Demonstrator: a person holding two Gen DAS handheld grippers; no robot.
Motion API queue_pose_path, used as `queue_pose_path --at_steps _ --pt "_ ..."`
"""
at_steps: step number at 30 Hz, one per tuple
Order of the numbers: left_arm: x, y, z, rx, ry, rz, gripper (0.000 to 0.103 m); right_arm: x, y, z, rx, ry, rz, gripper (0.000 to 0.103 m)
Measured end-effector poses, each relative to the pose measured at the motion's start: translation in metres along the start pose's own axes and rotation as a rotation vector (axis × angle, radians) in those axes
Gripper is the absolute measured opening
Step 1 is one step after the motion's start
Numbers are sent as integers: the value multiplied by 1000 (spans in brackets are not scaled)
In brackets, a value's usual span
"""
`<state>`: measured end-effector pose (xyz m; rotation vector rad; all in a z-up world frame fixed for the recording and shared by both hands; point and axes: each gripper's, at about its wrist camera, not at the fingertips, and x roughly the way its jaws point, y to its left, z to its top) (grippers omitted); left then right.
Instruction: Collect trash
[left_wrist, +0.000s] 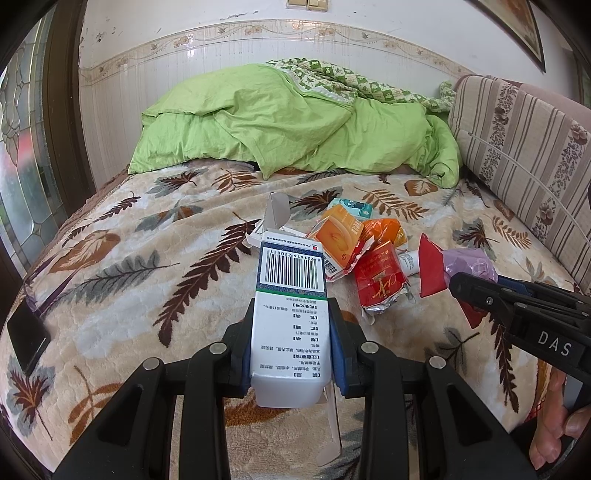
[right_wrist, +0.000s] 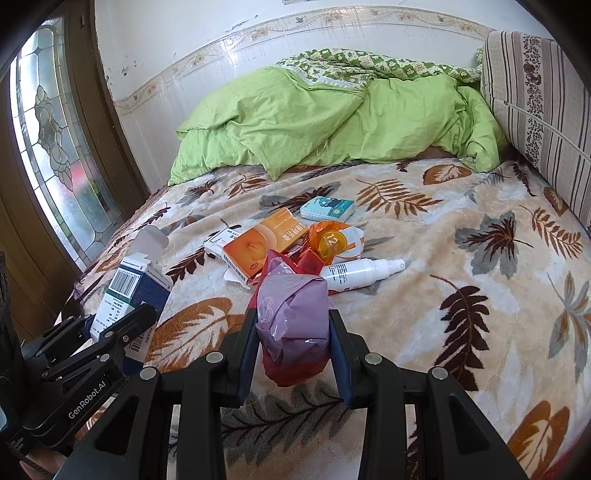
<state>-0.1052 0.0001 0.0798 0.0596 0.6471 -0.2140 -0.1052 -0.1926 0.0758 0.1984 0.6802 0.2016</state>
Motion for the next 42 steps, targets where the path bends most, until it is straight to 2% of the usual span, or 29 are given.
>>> queue_pose_path --at_steps 42 --pt "0 -2 -1 12 -1 -5 32 -2 -7 1 12 -2 -4 38"
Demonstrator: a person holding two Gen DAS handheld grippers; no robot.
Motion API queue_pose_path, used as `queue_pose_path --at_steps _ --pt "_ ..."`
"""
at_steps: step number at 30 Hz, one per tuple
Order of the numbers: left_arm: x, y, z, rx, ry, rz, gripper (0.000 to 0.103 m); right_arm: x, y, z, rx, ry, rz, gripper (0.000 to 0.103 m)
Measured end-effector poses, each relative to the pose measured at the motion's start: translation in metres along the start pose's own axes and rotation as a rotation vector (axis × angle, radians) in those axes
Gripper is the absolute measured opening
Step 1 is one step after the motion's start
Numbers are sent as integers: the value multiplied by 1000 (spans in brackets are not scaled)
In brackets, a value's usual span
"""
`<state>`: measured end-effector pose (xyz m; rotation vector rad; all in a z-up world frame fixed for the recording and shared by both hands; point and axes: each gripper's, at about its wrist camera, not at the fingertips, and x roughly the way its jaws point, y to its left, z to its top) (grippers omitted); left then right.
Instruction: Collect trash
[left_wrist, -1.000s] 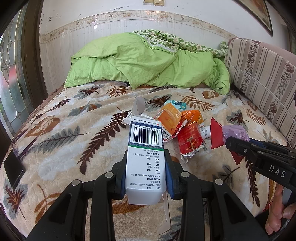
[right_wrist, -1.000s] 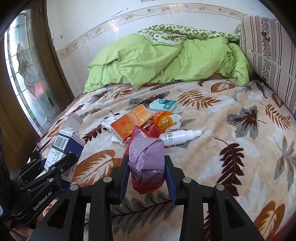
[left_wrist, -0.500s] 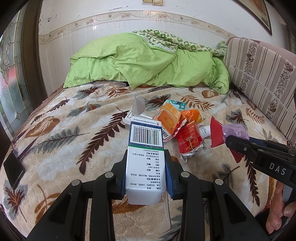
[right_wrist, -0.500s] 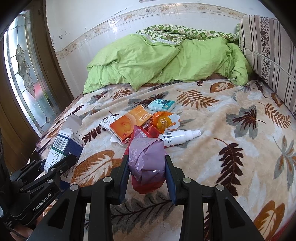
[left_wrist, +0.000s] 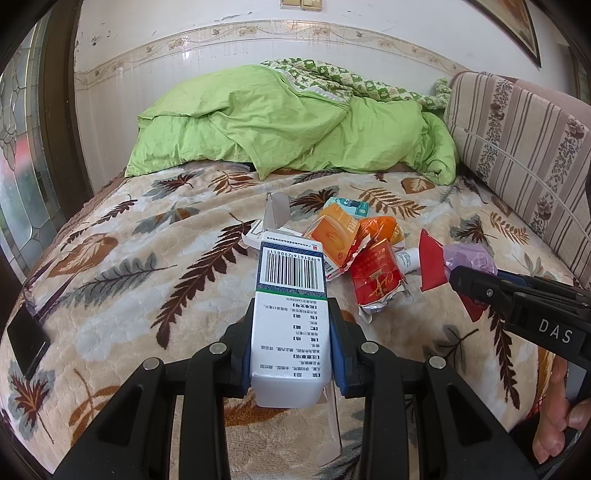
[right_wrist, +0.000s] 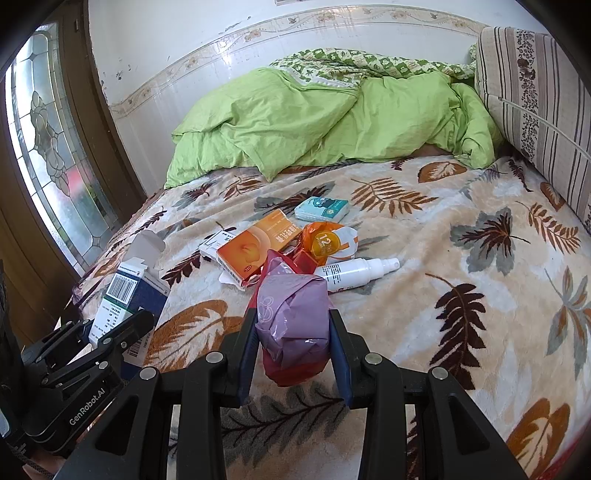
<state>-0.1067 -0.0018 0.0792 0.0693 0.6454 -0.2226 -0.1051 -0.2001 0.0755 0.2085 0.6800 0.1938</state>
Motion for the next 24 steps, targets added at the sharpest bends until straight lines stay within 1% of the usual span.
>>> queue_pose_path --at_steps 24 --pt "0 0 0 -1 1 -1 32 -1 -1 -1 6 -3 -2 38"
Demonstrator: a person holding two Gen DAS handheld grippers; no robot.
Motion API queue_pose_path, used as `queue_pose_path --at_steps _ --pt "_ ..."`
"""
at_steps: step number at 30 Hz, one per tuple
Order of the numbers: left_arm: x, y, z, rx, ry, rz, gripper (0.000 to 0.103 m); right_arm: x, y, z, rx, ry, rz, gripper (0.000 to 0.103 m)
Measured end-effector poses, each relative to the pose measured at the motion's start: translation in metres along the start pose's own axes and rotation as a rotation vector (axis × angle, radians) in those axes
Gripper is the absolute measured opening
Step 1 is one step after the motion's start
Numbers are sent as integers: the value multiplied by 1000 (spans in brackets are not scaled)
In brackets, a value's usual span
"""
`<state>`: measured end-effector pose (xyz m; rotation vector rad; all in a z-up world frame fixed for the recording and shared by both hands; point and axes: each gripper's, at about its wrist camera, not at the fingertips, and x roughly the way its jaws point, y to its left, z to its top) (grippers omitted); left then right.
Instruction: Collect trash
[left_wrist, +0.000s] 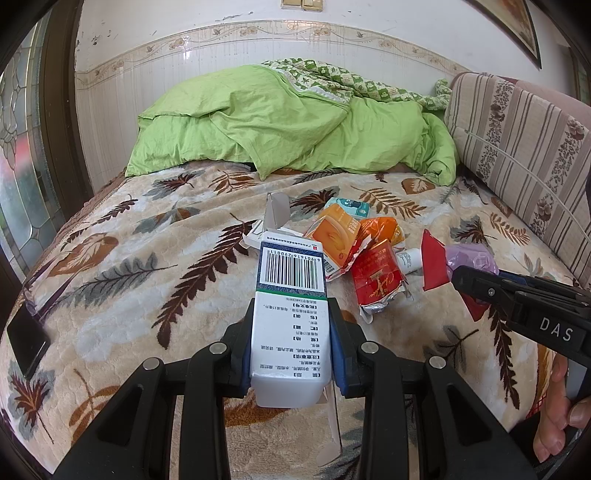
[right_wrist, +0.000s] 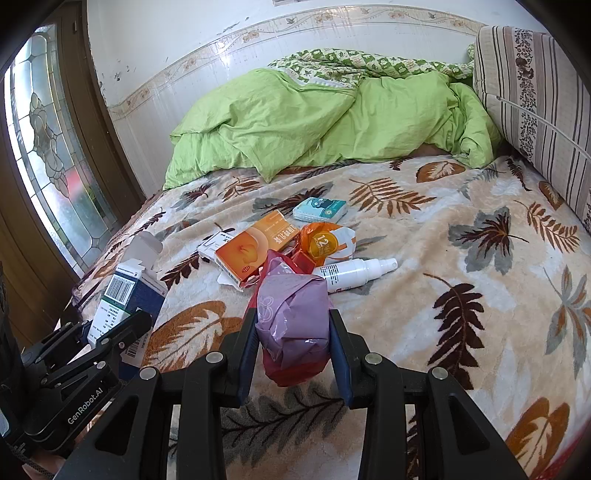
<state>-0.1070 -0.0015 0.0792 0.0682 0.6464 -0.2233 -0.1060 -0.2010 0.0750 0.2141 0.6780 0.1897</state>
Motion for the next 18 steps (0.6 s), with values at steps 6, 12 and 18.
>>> queue_pose_path --at_steps 6,12,18 --pt "0 0 0 -1 1 -3 32 0 0 0 4 -2 -2 38" --pt "-2 -1 1 -3 -3 -17 32 -3 -1 1 8 -7 -5 38" --pt "-14 -8 1 6 -7 -127 32 -13 -9 1 63 -14 -6 38"
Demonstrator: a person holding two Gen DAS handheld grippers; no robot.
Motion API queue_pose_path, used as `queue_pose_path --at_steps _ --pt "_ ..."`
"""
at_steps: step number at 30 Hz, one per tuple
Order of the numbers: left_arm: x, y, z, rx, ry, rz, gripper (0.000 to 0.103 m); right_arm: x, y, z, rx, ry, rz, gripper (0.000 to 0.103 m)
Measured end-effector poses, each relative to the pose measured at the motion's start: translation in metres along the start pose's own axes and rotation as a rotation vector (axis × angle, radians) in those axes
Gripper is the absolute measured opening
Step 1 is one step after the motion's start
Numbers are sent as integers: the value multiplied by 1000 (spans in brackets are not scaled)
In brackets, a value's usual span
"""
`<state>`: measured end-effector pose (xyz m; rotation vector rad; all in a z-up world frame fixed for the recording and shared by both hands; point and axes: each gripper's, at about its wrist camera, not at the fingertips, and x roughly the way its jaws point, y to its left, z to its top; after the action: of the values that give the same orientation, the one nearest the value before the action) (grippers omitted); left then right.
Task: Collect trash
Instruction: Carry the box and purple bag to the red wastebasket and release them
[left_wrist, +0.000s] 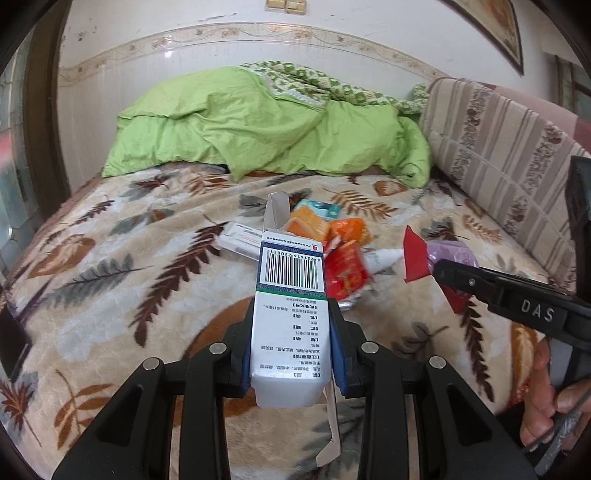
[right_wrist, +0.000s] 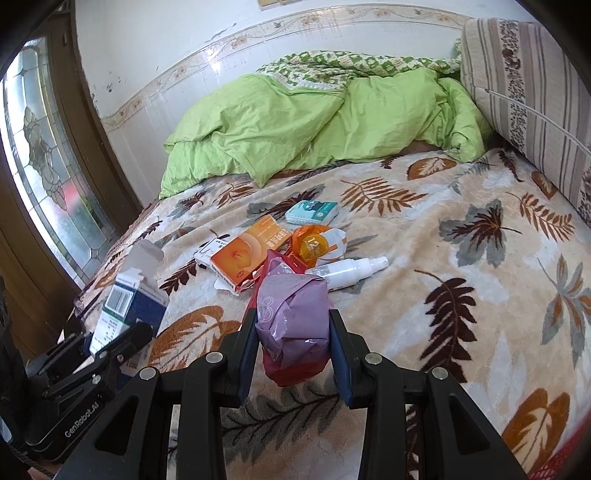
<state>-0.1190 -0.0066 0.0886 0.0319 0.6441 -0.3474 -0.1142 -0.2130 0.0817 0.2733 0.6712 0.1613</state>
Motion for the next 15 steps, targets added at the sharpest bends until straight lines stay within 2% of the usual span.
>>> queue_pose_path --at_steps 4,7,11,15 --pt "-12 -16 -2 44 -25 -61 32 -27 -19 -9 77 -9 25 38" --pt "-16 -32 -2 67 -12 -131 32 -55 -35 -16 119 -17 38 38" --pt "-16 -62 1 90 38 -245 32 -100 -61 -30 148 -37 -5 38" --pt "-24 -105 6 148 41 -340 32 -152 -102 -50 205 -72 -92 38"
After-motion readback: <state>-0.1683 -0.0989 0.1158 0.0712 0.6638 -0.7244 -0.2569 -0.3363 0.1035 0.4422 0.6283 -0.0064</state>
